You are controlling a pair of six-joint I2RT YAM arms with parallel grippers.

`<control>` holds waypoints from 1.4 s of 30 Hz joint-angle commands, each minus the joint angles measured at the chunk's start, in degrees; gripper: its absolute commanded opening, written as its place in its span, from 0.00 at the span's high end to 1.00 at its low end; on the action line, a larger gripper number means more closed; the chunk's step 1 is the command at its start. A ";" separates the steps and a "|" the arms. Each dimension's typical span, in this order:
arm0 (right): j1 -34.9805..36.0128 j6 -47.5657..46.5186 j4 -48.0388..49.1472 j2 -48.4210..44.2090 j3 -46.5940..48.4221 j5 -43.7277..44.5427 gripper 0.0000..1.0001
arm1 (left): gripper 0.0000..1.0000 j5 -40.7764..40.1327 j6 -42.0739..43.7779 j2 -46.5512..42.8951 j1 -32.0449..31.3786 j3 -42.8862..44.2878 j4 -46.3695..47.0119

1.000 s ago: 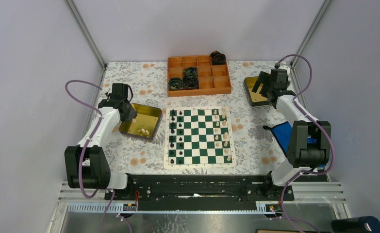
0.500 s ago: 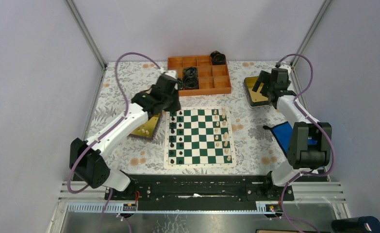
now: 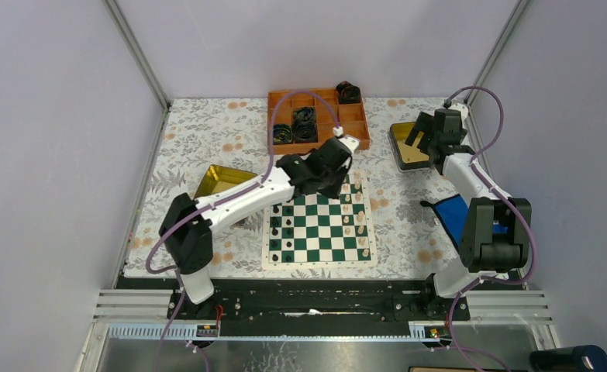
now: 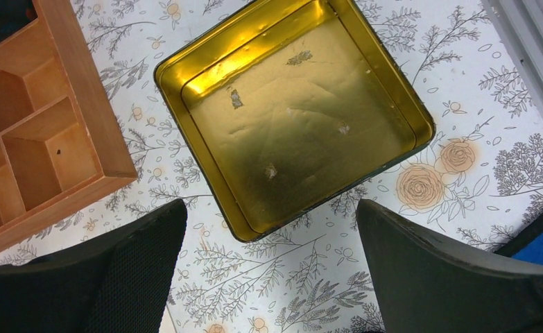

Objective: Set up the chess pieces on the board
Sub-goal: Place the chess piece on the chessboard.

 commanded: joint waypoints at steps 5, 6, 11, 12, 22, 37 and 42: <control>-1.94 3.87 -0.44 -3.27 1.58 5.54 0.00 | 1.00 -0.81 6.83 7.97 -5.78 9.89 -0.28; -2.29 4.45 -0.44 -3.47 1.70 6.12 0.00 | 1.00 -1.02 7.33 8.92 -6.30 10.80 -0.68; -4.10 8.09 1.71 -5.15 0.88 7.66 0.00 | 1.00 -2.71 8.63 13.72 -7.84 15.29 -2.34; -4.24 8.44 1.77 -5.23 1.07 7.85 0.00 | 1.00 -2.97 8.76 14.47 -8.00 15.84 -2.39; -4.72 8.99 4.10 -4.57 2.39 7.92 0.00 | 1.00 -6.29 8.77 19.56 -8.25 19.08 -2.41; -5.16 9.20 5.30 -1.45 3.26 6.72 0.00 | 1.00 -8.37 8.56 25.52 -8.07 22.51 -2.20; -5.23 9.15 5.56 -0.36 3.73 6.45 0.00 | 1.00 -8.13 7.88 25.89 -7.64 21.38 -1.26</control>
